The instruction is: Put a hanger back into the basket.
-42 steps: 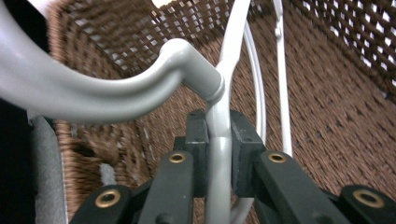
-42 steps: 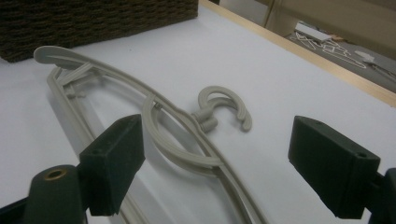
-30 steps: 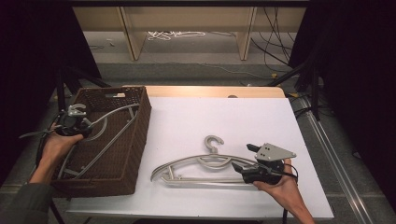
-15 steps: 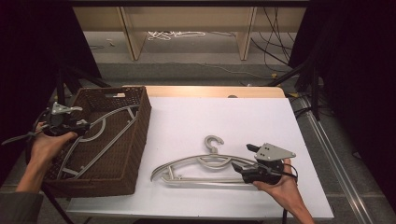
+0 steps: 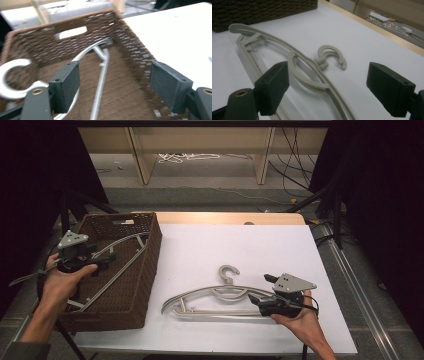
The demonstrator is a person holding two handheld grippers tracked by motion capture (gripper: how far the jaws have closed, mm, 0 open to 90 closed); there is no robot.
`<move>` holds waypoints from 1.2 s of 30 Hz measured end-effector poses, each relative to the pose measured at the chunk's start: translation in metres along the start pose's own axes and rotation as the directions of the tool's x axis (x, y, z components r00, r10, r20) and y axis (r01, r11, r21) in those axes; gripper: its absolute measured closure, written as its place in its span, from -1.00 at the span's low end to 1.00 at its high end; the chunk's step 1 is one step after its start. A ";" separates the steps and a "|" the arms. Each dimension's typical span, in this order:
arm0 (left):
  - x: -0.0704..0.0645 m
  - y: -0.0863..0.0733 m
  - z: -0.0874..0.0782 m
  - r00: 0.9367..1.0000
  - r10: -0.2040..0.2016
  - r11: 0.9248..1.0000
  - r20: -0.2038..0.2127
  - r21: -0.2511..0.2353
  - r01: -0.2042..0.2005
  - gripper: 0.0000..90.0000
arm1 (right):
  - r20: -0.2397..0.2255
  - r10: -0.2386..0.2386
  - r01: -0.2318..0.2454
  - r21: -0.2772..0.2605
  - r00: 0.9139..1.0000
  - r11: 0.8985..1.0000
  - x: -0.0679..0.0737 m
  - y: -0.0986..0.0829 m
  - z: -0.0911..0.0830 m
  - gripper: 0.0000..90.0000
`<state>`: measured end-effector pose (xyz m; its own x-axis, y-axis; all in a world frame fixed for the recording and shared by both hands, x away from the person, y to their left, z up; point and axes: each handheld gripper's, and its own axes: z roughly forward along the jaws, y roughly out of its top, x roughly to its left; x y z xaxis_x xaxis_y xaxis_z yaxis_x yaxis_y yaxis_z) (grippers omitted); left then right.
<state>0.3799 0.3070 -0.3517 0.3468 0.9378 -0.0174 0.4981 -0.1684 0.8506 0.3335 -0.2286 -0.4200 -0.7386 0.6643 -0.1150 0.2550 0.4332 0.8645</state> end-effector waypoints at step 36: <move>-0.145 -0.043 0.007 0.923 0.094 0.967 0.373 -0.256 0.005 -0.64 | -0.005 0.010 -0.010 -0.007 1.000 1.000 0.001 -0.002 0.003 -0.57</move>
<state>0.3139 0.1764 -0.3889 0.6637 0.7362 -0.1323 0.2798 -0.0803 0.9567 0.3348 -0.2270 -0.4230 -0.7394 0.6652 -0.1036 0.2579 0.4221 0.8691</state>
